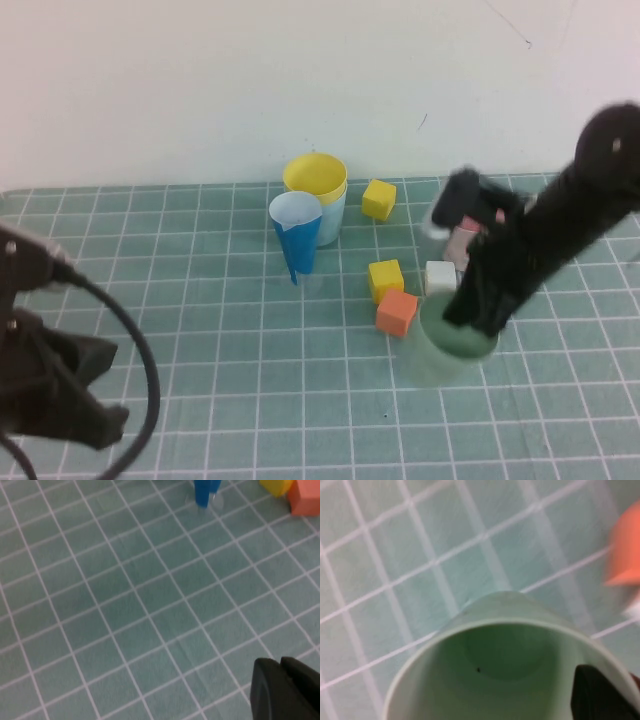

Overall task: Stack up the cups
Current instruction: Pick up the green cup, then place the green cup on the pink cup

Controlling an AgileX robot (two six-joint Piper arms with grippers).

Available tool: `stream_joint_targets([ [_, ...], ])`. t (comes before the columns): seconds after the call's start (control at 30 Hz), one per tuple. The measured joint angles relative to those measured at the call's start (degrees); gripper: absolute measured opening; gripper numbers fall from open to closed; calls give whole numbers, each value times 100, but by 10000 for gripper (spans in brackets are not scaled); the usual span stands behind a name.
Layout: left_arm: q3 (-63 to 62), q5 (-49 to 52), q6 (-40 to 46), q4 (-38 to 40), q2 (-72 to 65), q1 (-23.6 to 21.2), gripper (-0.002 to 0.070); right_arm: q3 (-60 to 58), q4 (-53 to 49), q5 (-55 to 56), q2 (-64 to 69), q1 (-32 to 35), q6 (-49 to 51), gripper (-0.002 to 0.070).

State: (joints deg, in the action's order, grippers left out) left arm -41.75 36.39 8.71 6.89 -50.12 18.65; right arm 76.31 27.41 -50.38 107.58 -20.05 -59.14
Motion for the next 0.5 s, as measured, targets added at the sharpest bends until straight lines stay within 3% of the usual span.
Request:
stream_joint_targets([
  [0.33,793,-180,-37,-92,421,0,1,2706,-2528,-330,201,-12,1323,18],
  [0.5,803,-486,-37,-187,431,0,1,3519,-3152,-522,945,-12,1568,17],
])
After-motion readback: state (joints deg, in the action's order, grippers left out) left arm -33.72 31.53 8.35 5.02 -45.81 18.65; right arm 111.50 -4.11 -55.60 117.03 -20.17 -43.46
